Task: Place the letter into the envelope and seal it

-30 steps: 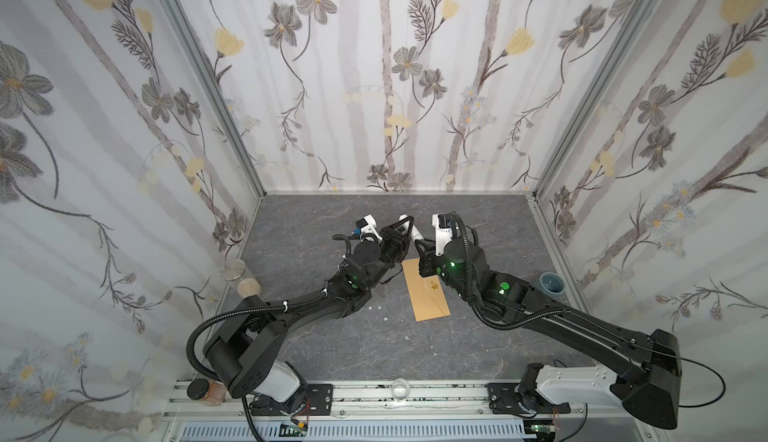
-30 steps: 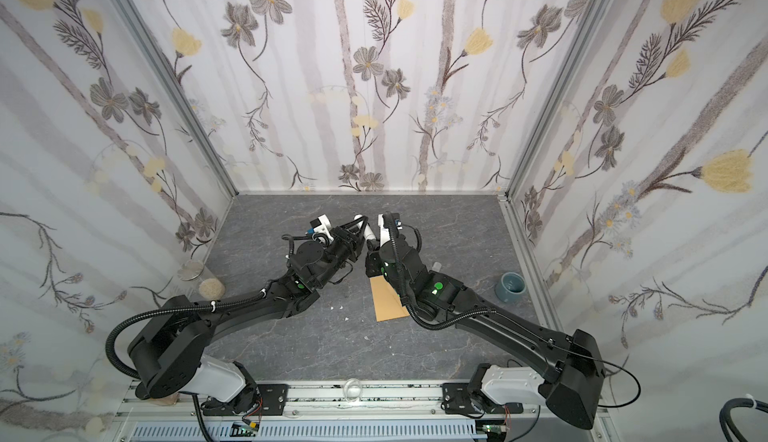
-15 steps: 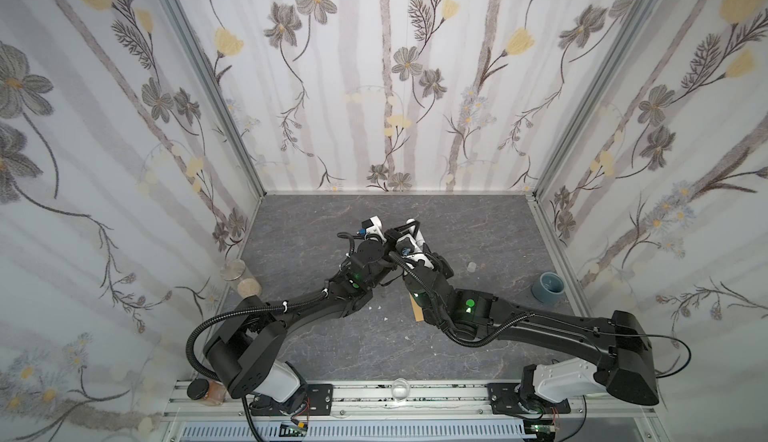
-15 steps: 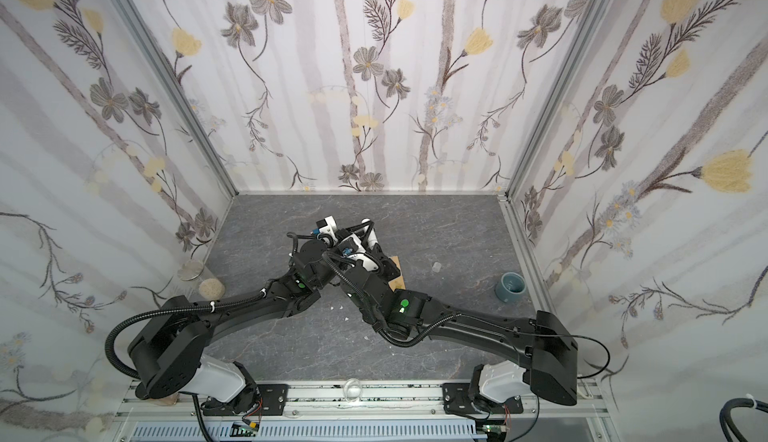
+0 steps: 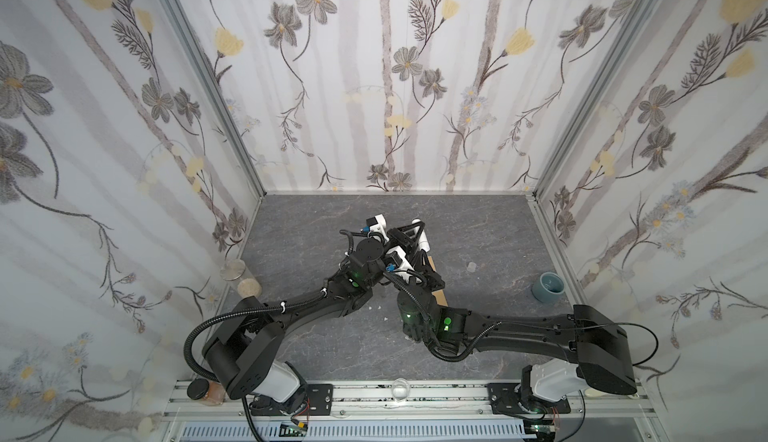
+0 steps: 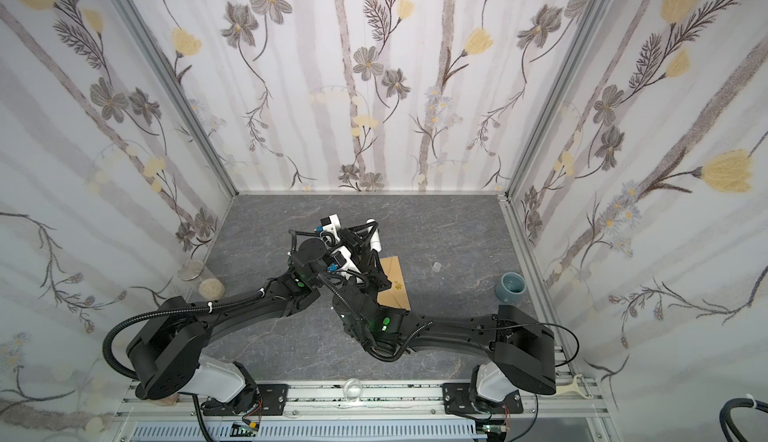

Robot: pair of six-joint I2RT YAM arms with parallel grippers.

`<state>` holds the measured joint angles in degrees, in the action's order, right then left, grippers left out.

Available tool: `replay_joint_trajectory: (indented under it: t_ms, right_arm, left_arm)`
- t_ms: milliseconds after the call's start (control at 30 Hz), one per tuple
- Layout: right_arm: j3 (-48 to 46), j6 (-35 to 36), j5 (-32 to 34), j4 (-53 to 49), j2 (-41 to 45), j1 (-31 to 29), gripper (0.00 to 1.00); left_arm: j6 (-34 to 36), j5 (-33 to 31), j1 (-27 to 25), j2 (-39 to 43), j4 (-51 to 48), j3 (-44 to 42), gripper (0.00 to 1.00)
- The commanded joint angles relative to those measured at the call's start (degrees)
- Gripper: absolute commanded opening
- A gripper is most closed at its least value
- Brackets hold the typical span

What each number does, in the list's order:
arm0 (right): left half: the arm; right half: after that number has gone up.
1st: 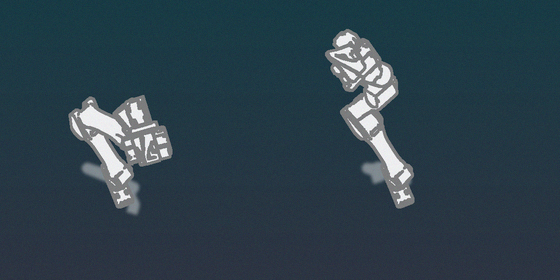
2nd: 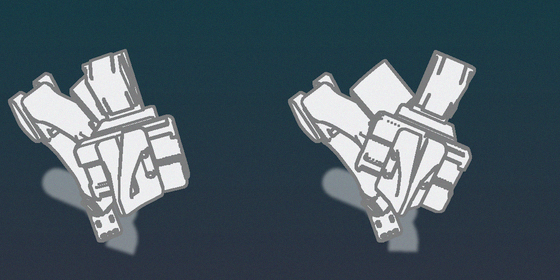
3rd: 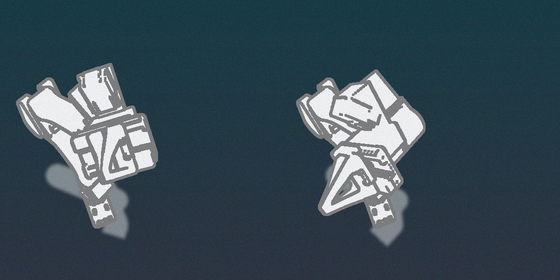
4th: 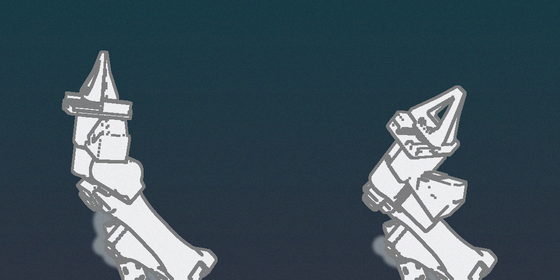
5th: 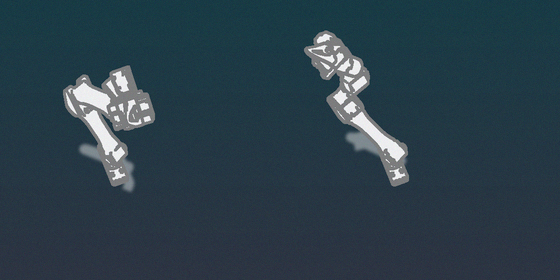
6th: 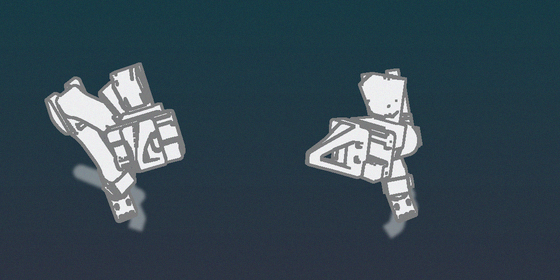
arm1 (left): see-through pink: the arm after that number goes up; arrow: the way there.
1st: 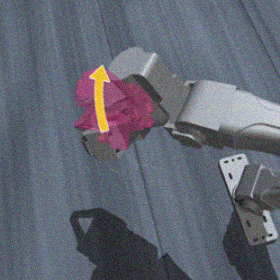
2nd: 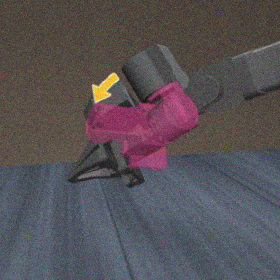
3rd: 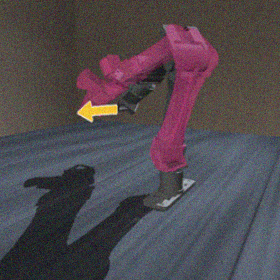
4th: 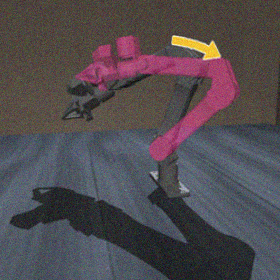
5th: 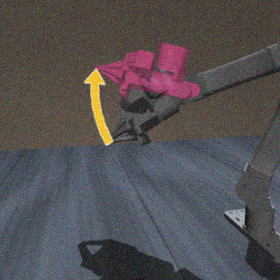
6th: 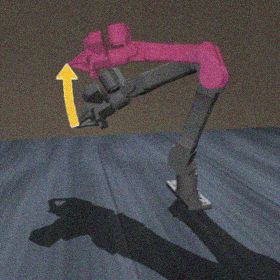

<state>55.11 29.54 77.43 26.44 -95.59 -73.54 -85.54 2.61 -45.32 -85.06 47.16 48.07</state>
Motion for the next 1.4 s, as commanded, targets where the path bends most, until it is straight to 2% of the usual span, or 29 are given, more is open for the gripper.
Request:
replay_joint_trajectory:
  t_ms: [0,133,300,433,533,633,800,1000,1167,1233,1367]
  right_arm:
    - [2.21,-2.72,-11.78,-12.30,0.83,-0.10,0.29]
    - [4.08,-15.39,-18.01,-20.17,4.68,-0.09,0.40]
    - [3.29,-29.51,-24.34,-25.77,11.19,0.10,0.42]
    - [1.41,-40.99,-32.11,-27.02,17.59,1.77,0.43]
    - [-1.70,-49.67,-41.90,-23.42,23.47,6.03,0.44]
    - [-7.00,-58.37,-52.20,-14.98,28.90,12.20,0.46]
    - [-14.19,-70.22,-62.79,-4.36,31.51,20.53,0.50]
    - [-15.98,-78.98,-69.51,4.53,27.57,24.27,0.54]
    - [-16.16,-83.19,-71.76,9.66,24.39,25.69,0.53]
    - [-16.02,-84.56,-72.43,10.69,23.50,26.16,0.51]
    - [-16.58,-86.84,-74.02,12.31,22.14,26.16,0.37]
  left_arm:
    - [-0.14,-0.69,-0.82,0.57,3.37,0.44,0.00]
    - [0.66,-2.35,-0.48,0.77,3.40,0.74,0.00]
    - [2.03,-4.57,0.34,1.26,3.62,1.14,0.00]
    - [3.68,-7.27,0.49,2.18,3.98,0.75,0.00]
    - [4.31,-8.48,0.58,2.35,4.34,0.49,0.00]
    - [4.56,-8.89,0.50,2.11,4.78,0.53,0.00]
    - [4.58,-10.12,-0.02,1.64,5.48,0.31,0.00]
    - [4.68,-12.84,-0.97,1.00,6.68,0.00,0.00]
    - [4.46,-14.48,-1.69,0.33,7.85,-0.34,0.00]
    - [4.48,-15.32,-1.95,0.29,8.36,-0.61,0.00]
    - [4.49,-15.70,-2.09,0.07,8.95,-0.70,0.00]
